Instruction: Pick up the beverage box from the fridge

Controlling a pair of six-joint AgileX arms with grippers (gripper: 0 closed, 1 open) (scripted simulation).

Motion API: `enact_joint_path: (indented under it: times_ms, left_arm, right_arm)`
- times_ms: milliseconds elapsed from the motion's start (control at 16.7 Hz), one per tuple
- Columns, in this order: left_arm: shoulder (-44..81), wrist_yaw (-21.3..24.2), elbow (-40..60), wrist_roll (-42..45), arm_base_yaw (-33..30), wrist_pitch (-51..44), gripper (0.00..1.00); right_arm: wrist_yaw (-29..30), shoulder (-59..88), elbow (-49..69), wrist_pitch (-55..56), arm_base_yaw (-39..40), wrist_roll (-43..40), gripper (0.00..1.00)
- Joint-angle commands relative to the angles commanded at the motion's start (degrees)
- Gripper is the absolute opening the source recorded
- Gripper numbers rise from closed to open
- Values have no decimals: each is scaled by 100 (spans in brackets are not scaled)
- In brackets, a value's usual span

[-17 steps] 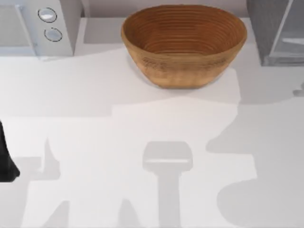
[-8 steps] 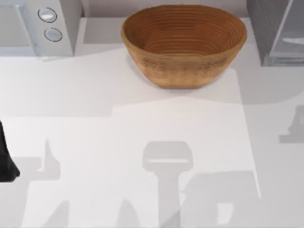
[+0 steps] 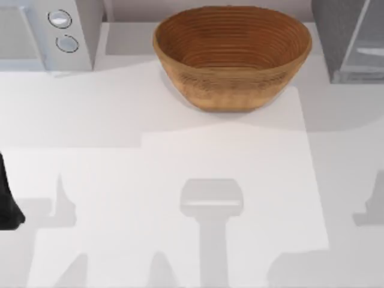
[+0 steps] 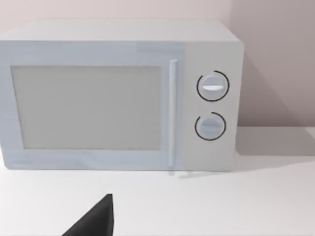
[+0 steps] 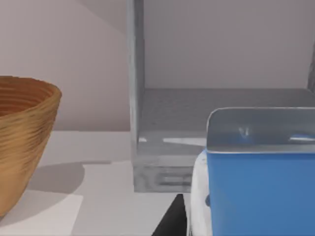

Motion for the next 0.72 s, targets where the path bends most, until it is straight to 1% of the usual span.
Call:
enact_joint_path:
  times_ms: [180,480,720]
  left_arm:
    - [0,0,0,0,0,0,100]
    - [0,0,0,0,0,0,100]
    - [0,0,0,0,0,0,100]
  right_arm:
    - [65,-298,-99,-223,77,-10,0]
    - [56,-275,-88,-214,60,1,0]
    - [10,249,-11,211,100,-5,0]
